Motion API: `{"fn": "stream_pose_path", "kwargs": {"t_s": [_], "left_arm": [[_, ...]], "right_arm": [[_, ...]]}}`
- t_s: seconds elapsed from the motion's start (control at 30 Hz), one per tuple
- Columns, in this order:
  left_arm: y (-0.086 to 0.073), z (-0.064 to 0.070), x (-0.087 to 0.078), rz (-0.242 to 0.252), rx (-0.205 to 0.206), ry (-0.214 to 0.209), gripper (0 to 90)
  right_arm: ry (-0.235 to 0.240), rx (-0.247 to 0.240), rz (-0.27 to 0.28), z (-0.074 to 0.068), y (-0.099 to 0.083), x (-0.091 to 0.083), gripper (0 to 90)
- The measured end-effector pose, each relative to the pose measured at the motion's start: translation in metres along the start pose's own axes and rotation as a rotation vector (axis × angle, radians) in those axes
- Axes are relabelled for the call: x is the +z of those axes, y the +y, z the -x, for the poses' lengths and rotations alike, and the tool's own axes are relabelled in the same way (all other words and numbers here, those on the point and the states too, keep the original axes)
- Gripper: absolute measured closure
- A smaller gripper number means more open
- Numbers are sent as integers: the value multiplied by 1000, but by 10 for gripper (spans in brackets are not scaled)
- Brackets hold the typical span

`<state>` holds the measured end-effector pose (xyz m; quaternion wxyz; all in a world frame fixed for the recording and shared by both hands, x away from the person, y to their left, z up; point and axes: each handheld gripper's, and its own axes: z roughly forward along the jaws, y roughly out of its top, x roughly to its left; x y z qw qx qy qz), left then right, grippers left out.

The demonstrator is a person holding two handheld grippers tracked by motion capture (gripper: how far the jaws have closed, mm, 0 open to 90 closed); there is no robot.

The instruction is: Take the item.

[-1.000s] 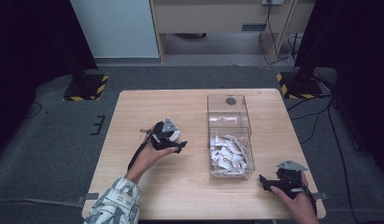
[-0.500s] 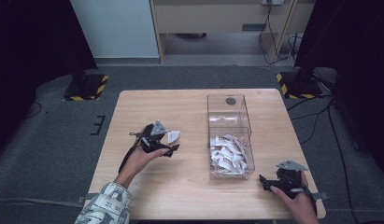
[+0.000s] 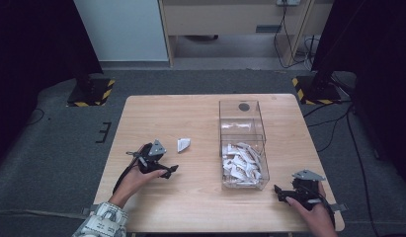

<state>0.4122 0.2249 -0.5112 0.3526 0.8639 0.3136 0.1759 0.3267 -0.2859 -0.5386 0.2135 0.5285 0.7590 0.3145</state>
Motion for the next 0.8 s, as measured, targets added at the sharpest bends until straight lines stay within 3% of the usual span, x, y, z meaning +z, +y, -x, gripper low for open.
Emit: {"fn": "stream_pose_path", "kwargs": {"t_s": [0.27,0.5,0.63,0.8], "left_arm": [[-19,-5,-11,-29,-28,4,38],[-36,-9,-9,-73,-66,29,43],[-43,-13,-8,-41,-128,12,30],[-45,-12,-8,-32,-133,19,24]], "right_arm": [[0,0,0,0,0,0,8],[-2,1,1,0,0,0,8],[-4,2,1,0,0,0,8],[-5,5,3,-1,-1,0,8]]}}
